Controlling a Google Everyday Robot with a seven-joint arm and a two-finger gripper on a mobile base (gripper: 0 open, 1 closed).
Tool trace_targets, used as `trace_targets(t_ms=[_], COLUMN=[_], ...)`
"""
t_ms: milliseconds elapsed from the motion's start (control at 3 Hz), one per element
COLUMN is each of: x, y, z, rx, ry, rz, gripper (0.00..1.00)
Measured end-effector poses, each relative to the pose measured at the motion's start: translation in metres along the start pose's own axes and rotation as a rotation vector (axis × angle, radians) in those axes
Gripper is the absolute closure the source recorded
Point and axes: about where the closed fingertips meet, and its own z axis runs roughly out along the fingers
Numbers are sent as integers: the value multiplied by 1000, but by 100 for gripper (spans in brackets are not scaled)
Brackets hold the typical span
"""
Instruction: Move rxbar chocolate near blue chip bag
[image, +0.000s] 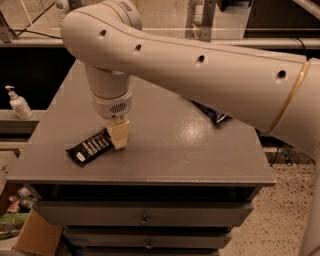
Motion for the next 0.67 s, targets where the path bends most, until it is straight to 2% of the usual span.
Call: trace_targets(t_ms=[667], x=[4], y=[8], z=[4], rx=[-12], ry=[9], rz=[15], gripper=[88])
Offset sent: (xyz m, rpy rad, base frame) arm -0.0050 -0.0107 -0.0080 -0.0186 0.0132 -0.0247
